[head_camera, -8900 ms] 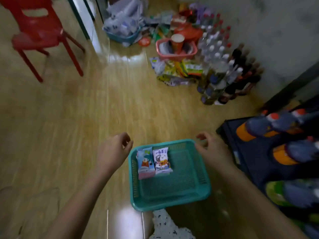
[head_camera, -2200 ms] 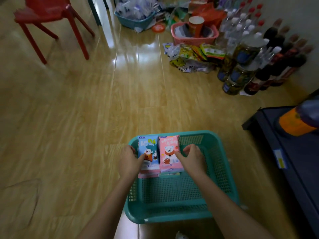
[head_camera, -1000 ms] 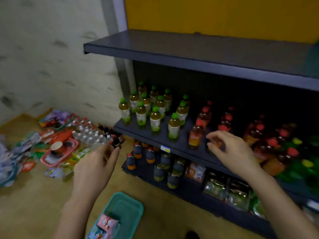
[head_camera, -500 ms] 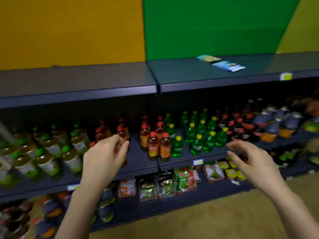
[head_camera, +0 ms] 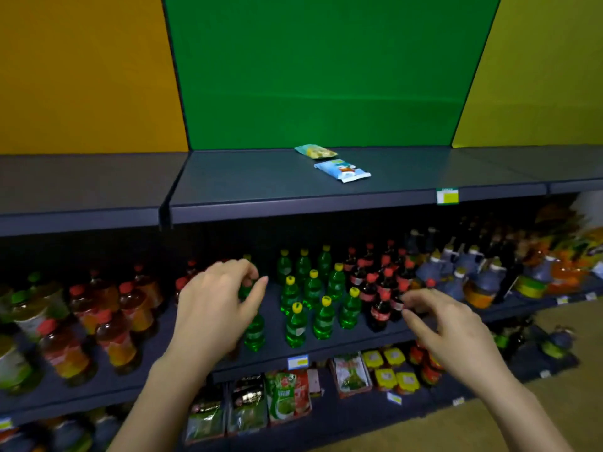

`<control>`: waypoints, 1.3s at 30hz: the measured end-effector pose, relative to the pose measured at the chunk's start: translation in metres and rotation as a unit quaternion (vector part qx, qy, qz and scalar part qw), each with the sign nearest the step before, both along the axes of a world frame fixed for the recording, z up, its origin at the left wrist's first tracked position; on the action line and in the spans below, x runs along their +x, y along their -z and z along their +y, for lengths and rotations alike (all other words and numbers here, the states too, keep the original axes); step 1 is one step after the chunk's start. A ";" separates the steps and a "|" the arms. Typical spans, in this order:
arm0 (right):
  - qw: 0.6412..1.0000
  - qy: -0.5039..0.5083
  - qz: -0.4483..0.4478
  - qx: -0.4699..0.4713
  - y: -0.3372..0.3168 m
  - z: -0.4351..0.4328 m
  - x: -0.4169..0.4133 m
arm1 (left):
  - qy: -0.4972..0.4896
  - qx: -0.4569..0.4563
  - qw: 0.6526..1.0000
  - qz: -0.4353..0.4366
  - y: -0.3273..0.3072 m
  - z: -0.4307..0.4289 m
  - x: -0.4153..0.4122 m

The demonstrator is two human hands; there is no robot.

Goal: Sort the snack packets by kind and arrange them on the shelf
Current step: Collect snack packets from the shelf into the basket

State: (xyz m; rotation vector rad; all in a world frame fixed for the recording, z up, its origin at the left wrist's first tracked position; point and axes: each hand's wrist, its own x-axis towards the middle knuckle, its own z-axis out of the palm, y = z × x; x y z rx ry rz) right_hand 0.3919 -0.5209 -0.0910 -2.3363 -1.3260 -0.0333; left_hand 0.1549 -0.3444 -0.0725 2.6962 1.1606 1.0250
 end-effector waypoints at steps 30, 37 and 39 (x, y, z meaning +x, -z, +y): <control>0.967 -0.085 0.233 -0.057 -0.103 0.340 0.236 | -0.057 -0.076 0.974 0.207 -0.062 0.291 0.298; 0.938 -0.084 0.325 0.080 -0.109 0.320 0.290 | -0.147 -0.263 0.952 0.046 -0.065 0.332 0.371; 0.934 -0.071 0.337 0.092 -0.111 0.313 0.304 | -0.167 -0.275 0.946 0.022 -0.062 0.337 0.389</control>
